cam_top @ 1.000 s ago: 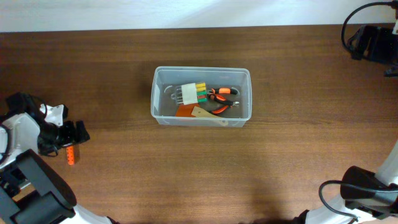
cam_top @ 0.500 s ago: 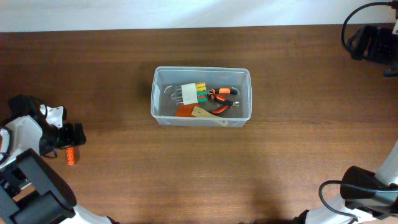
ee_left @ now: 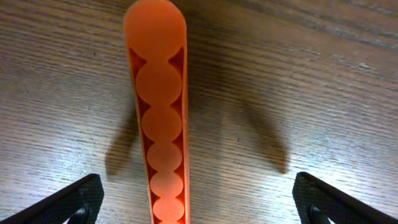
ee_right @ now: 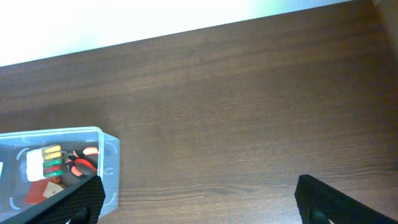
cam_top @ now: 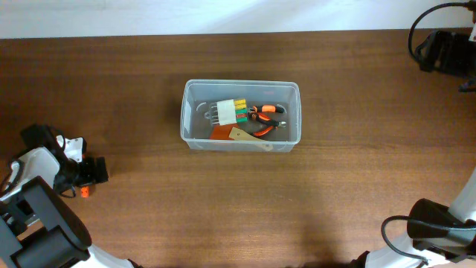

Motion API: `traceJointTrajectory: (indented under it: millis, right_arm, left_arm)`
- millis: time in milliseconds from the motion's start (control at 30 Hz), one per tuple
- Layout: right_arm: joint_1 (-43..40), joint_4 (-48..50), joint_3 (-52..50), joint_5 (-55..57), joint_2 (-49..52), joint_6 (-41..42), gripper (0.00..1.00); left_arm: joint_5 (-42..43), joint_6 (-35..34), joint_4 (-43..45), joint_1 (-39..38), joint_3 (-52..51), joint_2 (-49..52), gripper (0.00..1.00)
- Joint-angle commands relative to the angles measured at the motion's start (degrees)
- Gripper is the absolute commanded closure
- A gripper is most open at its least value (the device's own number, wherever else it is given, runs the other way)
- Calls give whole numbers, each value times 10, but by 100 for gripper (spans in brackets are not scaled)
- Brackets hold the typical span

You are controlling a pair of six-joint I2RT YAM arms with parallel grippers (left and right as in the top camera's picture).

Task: Pack container
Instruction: 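Close the left gripper on the orange strip and lift it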

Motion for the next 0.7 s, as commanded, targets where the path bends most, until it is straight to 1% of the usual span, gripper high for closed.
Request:
traceJointTrajectory:
  millis: [0,400,633,667]
  right_arm:
    - [-2,-1,-2,-9,2,0,1]
    - [-2,-1,-2,-9,2,0,1]
    - [-2,-4,-3,-9,2,0,2]
    - [-2,-4,-3,-9,2,0,1]
  left_arm:
    - [-11,0,6,0,-9,-3,1]
    - [-6,0,21,0,-20,-2,1]
    - [-4,0,25,0,-24,17,0]
    - [-4,0,24,0,-24,21,1]
